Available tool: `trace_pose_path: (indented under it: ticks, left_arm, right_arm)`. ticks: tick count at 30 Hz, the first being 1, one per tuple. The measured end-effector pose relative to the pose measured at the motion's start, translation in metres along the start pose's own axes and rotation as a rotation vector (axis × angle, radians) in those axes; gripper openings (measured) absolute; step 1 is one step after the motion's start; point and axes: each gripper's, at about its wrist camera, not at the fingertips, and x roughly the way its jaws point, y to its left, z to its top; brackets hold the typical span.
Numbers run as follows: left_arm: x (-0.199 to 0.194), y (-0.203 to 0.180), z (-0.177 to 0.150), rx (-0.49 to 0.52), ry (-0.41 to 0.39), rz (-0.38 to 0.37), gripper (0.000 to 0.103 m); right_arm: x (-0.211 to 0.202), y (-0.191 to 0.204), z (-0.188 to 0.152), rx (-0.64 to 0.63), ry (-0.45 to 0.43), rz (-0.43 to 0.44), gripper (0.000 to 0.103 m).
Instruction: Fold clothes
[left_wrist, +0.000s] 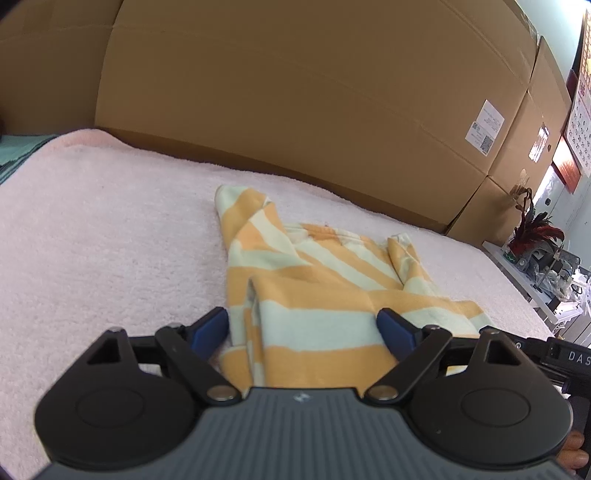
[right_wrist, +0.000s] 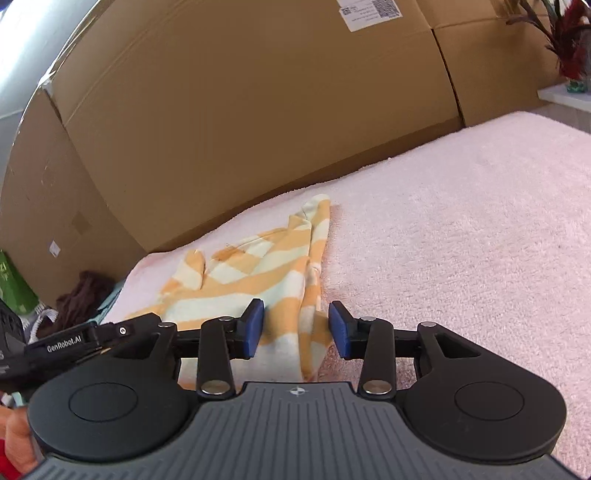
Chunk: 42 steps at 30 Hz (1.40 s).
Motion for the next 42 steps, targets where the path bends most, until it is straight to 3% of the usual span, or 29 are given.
trace_pose_path:
  ticks: [6,8,14,17,20,22,26,28,30,31,33,34,37,40,42]
  left_arm:
    - [-0.002,-0.003,-0.002,0.020,-0.007,-0.014,0.079]
    - [-0.002,-0.003,-0.002,0.023,-0.006,-0.019,0.078]
    - [0.001,-0.002,0.000,0.010,0.011,-0.022,0.085]
    - [0.001,0.001,0.000,-0.006,0.010,-0.038,0.086]
    - [-0.001,0.002,0.000,-0.010,0.009,-0.044,0.087]
    - [-0.002,0.003,-0.001,-0.013,0.009,-0.046,0.087]
    - [-0.003,0.002,-0.001,-0.007,0.008,-0.039,0.088]
    - [-0.004,0.003,0.000,-0.015,0.002,-0.038,0.088]
    - [-0.010,0.006,0.000,-0.031,-0.032,-0.034,0.087]
    - [-0.018,0.008,-0.001,-0.043,-0.084,-0.027,0.085]
    - [-0.038,0.011,-0.004,-0.061,-0.199,0.011,0.084]
    - [-0.044,0.012,-0.005,-0.058,-0.218,0.018,0.084]
    - [-0.043,0.007,-0.003,-0.029,-0.181,0.001,0.084]
    - [-0.036,0.000,-0.003,-0.031,-0.151,-0.027,0.085]
    - [-0.026,-0.007,-0.003,0.003,-0.095,0.021,0.083]
  right_arm:
    - [-0.019,0.008,-0.002,0.006,-0.042,-0.022,0.047]
    - [-0.026,0.009,-0.006,-0.019,-0.024,0.001,0.043]
    - [-0.017,-0.007,-0.011,0.095,0.029,0.027,0.036]
    - [-0.017,-0.007,-0.010,0.108,0.032,0.028,0.038]
    - [-0.027,0.004,-0.005,0.065,-0.020,-0.016,0.043]
    - [-0.033,0.013,0.002,0.017,-0.080,-0.011,0.039]
    - [-0.013,0.026,0.012,-0.033,-0.062,0.056,0.038]
    - [0.004,0.022,0.011,-0.027,-0.016,0.026,0.035]
    - [0.015,0.011,0.009,-0.006,-0.004,-0.007,0.031]
    - [0.018,0.005,0.008,0.009,0.009,-0.020,0.044]
    - [0.014,-0.005,0.011,0.056,0.003,0.017,0.044]
    - [0.009,-0.008,0.012,0.067,-0.019,0.040,0.042]
    - [-0.002,-0.006,0.017,0.029,-0.099,0.062,0.042]
    - [0.012,-0.003,0.021,-0.004,-0.051,0.052,0.042]
    - [0.026,0.000,0.021,-0.029,-0.002,0.030,0.037]
